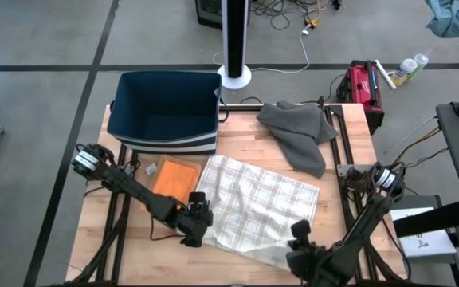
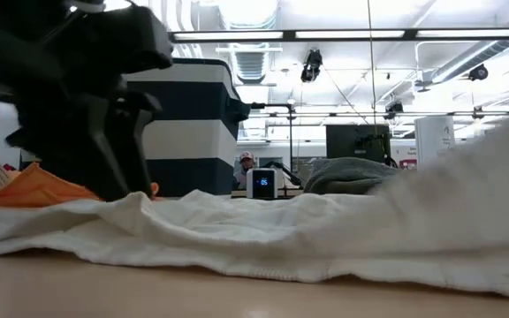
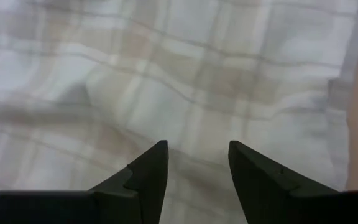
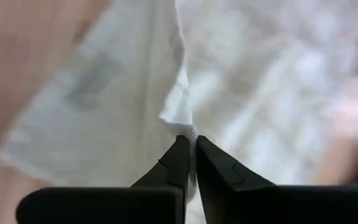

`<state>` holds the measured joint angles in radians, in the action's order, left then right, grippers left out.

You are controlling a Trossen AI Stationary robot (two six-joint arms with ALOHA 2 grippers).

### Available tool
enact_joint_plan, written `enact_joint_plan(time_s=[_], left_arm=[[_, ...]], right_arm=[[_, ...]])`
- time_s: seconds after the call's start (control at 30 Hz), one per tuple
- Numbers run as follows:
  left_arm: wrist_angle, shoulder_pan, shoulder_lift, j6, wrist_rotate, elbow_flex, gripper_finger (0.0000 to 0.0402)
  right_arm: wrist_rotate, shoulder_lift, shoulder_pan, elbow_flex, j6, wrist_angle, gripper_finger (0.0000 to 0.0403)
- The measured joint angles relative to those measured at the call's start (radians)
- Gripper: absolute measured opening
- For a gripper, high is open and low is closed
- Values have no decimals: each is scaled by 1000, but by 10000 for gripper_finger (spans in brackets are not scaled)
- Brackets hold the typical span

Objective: Fold towel
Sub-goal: Fold the white patterned kitchen towel

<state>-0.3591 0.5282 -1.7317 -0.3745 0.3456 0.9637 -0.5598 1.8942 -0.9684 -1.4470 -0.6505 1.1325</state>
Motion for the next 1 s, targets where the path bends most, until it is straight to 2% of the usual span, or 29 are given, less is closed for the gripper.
enact_joint_plan(time_s=[0.1,0.3,0.43,0.53,0.67,0.77,0.83,1.0], left_arm=[[85,13,0,-27,-8,-58,162],[247,19,6,-87,-13,-180,162],[280,19,7,-99,-11,-208,162],[276,19,6,-85,-11,-201,162],[263,18,3,-57,-12,-180,162],[261,18,1,-49,-13,-171,162],[262,18,1,-50,-15,-171,162],[266,18,1,-53,-10,-174,162]], right_arm=[[-2,-1,0,-15,12,20,18],[226,36,0,16,14,-42,18],[266,43,2,16,21,-43,18],[211,36,19,16,52,24,18],[12,24,41,-3,15,261,18],[-60,24,40,-25,-26,331,18],[-41,24,30,-37,-22,274,18],[144,34,-7,-40,33,-73,18]])
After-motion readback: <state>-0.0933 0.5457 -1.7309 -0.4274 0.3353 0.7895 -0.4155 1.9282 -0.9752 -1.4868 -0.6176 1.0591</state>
